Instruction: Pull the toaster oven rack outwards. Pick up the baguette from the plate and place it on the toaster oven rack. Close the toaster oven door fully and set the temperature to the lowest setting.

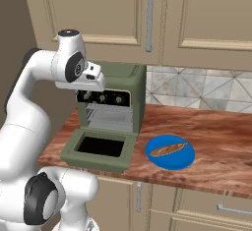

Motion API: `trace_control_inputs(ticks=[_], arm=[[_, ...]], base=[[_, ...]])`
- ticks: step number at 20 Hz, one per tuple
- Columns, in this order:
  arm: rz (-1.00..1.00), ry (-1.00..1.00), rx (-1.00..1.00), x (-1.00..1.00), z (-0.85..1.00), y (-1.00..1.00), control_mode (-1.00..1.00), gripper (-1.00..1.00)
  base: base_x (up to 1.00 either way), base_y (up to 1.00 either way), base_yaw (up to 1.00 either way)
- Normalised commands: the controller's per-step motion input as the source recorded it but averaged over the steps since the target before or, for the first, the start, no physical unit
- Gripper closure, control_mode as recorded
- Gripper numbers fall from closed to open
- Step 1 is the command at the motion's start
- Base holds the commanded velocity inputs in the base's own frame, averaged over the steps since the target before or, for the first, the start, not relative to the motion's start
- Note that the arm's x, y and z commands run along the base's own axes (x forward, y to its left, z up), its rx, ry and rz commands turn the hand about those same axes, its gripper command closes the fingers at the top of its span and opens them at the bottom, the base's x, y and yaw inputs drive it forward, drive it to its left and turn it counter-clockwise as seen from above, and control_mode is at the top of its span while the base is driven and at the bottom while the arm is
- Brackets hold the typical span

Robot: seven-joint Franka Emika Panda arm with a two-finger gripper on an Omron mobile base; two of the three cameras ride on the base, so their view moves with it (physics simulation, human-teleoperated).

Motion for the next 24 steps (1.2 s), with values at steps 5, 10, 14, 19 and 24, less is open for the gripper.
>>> trace_control_inputs(ticks=[5, 10, 14, 19, 24], arm=[[-0.01, 0.00, 0.00, -0.20, -0.10, -0.19, -1.00, -1.00], [-0.03, 0.00, 0.00, -0.34, -0.42, -0.46, -1.00, -1.00], [-0.02, 0.00, 0.00, -0.23, -0.42, -0.44, -1.00, -1.00], [-0.03, 0.00, 0.00, -0.30, -0.29, -0.47, -1.00, -1.00], [-0.02, 0.00, 0.00, -0.14, -0.26, -0.29, -1.00, -1.00]], base=[[0.00, 0.00, 0.00], [0.00, 0.00, 0.00], [0.00, 0.00, 0.00], [0.00, 0.00, 0.00], [0.00, 0.00, 0.00]])
